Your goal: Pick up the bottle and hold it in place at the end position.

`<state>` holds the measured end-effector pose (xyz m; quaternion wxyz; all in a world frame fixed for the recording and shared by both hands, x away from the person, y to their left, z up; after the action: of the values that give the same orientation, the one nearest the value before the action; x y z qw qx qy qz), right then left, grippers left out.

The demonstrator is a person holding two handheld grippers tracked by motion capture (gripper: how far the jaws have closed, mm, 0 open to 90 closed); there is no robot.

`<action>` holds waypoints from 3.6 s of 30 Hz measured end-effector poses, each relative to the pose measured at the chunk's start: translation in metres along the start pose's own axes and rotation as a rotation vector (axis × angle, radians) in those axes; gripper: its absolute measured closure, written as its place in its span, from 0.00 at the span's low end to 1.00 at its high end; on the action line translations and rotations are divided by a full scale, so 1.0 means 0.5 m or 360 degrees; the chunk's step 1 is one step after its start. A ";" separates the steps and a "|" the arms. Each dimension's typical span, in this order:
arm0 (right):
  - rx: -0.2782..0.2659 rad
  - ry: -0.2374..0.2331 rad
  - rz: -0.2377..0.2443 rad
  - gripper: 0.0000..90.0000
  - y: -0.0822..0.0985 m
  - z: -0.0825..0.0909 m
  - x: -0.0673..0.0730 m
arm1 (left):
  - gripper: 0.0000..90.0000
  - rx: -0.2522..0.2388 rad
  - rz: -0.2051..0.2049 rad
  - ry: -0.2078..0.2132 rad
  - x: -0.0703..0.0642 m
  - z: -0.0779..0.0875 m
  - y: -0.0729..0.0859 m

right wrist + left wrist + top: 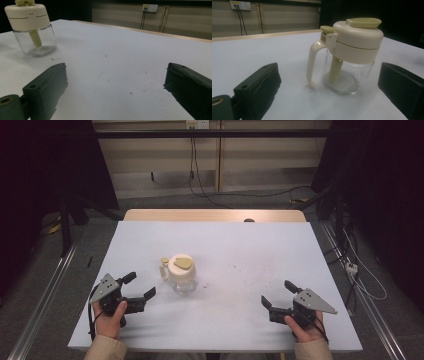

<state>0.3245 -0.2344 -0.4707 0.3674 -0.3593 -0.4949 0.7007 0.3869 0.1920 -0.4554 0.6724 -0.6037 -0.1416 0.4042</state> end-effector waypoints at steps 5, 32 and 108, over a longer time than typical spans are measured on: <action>-0.0001 0.0015 -0.0012 0.04 0.001 0.000 -0.003 | 0.04 -0.0003 -0.0012 0.0001 -0.005 -0.004 -0.001; -0.0007 0.0007 0.0004 0.05 -0.003 0.000 -0.001 | 0.04 0.0096 -0.0044 -0.0009 -0.084 -0.061 0.003; -0.0026 0.0012 -0.0017 0.06 -0.004 0.002 -0.006 | 0.06 0.0052 -0.0042 -0.0381 -0.109 -0.233 0.021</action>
<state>0.3253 -0.2372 -0.4679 0.3702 -0.3622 -0.5011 0.6933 0.4275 0.0712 -0.4756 0.6655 -0.5382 -0.2223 0.4669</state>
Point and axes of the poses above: each handheld gripper's, and its own axes: z roughly backward along the jaws, y roughly out of its underside, x roughly to its left, the point moved 7 cm from there along -z, roughly forward along the jaws, and after that the axes turned 10 degrees about z, right-handed, at the moved point
